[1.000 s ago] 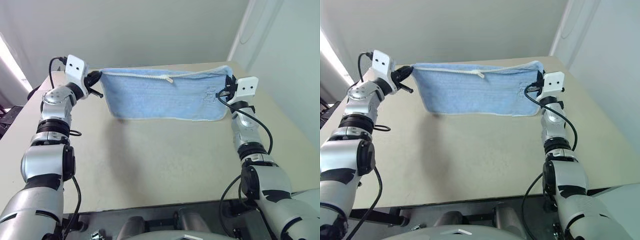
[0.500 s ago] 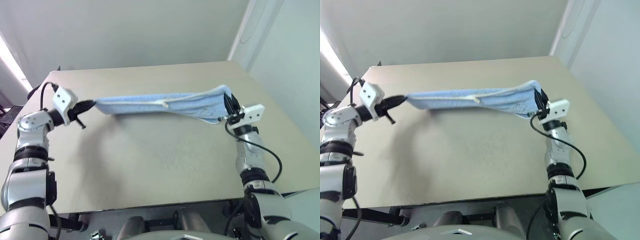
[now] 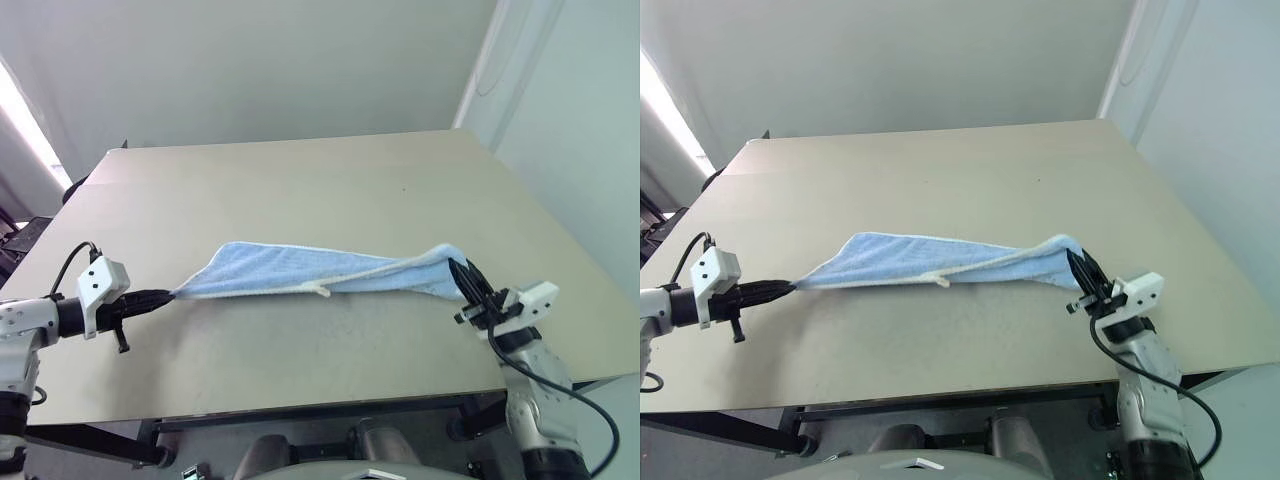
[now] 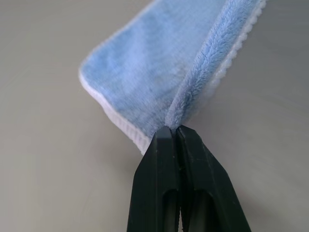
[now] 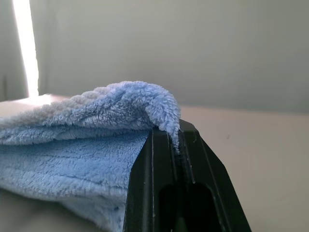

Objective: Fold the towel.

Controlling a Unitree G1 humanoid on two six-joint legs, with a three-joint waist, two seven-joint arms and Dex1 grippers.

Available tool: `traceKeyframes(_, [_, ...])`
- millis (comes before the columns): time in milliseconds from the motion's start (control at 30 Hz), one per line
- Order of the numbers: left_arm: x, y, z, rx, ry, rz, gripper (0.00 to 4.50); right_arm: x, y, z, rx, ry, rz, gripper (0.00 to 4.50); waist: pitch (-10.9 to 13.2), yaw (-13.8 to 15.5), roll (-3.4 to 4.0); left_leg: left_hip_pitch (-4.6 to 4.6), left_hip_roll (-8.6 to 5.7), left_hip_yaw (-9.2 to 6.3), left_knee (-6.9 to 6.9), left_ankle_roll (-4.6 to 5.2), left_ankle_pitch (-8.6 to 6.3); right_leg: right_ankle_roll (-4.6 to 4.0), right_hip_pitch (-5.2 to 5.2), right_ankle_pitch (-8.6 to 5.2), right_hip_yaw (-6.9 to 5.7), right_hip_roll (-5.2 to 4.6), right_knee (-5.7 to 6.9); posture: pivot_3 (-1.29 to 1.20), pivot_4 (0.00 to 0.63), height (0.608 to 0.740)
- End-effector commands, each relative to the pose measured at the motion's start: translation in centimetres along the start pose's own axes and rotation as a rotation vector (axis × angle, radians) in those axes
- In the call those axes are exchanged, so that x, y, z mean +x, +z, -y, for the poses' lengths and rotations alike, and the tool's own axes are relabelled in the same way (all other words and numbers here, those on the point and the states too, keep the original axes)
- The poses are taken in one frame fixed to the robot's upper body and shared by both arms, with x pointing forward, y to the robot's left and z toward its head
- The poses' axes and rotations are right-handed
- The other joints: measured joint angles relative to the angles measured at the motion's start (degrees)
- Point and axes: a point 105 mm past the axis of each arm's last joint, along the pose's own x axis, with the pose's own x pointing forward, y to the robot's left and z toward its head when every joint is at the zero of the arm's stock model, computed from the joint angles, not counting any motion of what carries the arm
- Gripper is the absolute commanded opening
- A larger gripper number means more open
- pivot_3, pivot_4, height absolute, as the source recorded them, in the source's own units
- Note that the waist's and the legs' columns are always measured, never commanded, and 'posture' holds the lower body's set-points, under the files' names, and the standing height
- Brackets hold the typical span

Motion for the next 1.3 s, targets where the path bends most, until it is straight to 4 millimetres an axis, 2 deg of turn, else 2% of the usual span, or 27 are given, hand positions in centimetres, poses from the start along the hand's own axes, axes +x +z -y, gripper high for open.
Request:
traceKeyframes(33, [-2.1,1.0,-0.8,0.034,0.047,-0.044,0.01,-0.9,1.4,0.8,-0.027,-0.037,-0.014,0.00,0.03,-0.01,-0.02,0.01,0.02,0.00,0.00,-0.01,0.00,0.00,0.04,0.00,-0.03,-0.01,-0.02,0.00,0.000,0.740])
traceKeyframes(100, [-2.4,0.9,0.0,0.031,0.015,-0.074,0.01,-1.4,1.0,0.9,-0.029,-0.060,-0.054,0.00,0.03,-0.14,-0.01,0.01,0.04,0.01,0.00,-0.03,-0.01,0.00,0.05,0.00,-0.05,-0.02,-0.07,0.00,0.000,0.740])
traceKeyframes(200, [-1.9,1.3,0.6,0.012,-0.014,-0.062,0.01,-1.7,1.0,2.1,-0.034,-0.156,-0.081,0.00,0.06,-0.25,-0.01,-0.03,0.08,0.02,-0.05,-0.04,-0.02,0.00,0.02,-0.01,-0.08,-0.02,-0.12,0.00,0.000,0.740])
traceKeyframes(300, [-0.8,1.4,0.2,0.012,-0.020,-0.053,0.01,-1.5,1.2,3.6,-0.057,-0.261,-0.078,0.00,0.11,-0.09,-0.04,-0.09,0.08,0.02,-0.08,-0.03,-0.02,0.01,-0.06,-0.02,-0.14,-0.01,-0.18,0.00,0.000,0.740])
traceKeyframes(467, [1.3,2.4,-1.8,0.003,-0.014,0.001,0.01,-1.1,1.3,4.2,-0.064,-0.287,-0.087,0.00,0.11,0.57,-0.05,-0.05,0.02,-0.02,-0.08,-0.01,0.00,0.04,-0.07,-0.03,-0.23,0.05,-0.22,0.00,0.000,0.740])
traceKeyframes(667, [4.2,2.9,-3.9,-0.005,-0.031,0.013,0.01,-0.6,0.4,3.7,-0.069,-0.267,-0.168,0.00,0.07,1.16,-0.10,-0.06,-0.11,0.04,-0.07,0.01,0.01,0.11,-0.17,-0.04,-0.17,0.06,-0.17,0.00,0.000,0.740])
traceKeyframes(800, [6.6,3.9,-5.3,-0.020,-0.006,0.058,0.01,-0.1,0.1,3.0,-0.061,-0.242,-0.173,0.00,0.04,1.34,-0.19,-0.06,-0.13,0.05,-0.04,0.01,0.01,0.16,-0.12,-0.05,-0.20,0.04,-0.18,0.00,0.000,0.740])
traceKeyframes(1000, [8.9,4.7,-6.2,-0.028,0.020,0.083,0.01,1.1,-0.8,2.2,-0.049,-0.170,-0.211,0.00,0.05,1.25,-0.22,-0.08,-0.13,0.05,-0.05,0.01,0.00,0.19,-0.14,-0.05,-0.18,0.05,-0.18,0.00,0.000,0.740])
traceKeyframes(1200, [10.7,5.1,-6.1,-0.055,0.021,0.103,0.01,2.3,-1.2,1.6,-0.020,-0.100,-0.229,0.00,0.04,1.31,-0.26,-0.08,-0.14,0.01,-0.05,0.01,0.00,0.31,-0.14,0.01,-0.18,0.05,-0.18,0.00,0.000,0.740])
traceKeyframes(1267, [10.9,4.8,-6.1,-0.069,0.031,0.087,0.47,2.6,-1.4,1.3,0.009,-0.061,-0.241,0.00,0.04,1.16,-0.26,-0.09,-0.14,0.01,-0.05,0.02,0.00,0.39,-0.16,0.05,-0.18,0.05,-0.19,0.00,0.000,0.740])
traceKeyframes(1300, [11.0,4.7,-6.0,-0.078,0.028,0.092,0.69,2.7,-1.6,1.2,0.035,-0.053,-0.257,0.24,0.04,1.20,-0.27,-0.09,-0.14,0.02,-0.05,0.03,0.00,0.39,-0.17,0.05,-0.18,0.05,-0.19,0.00,0.000,0.740])
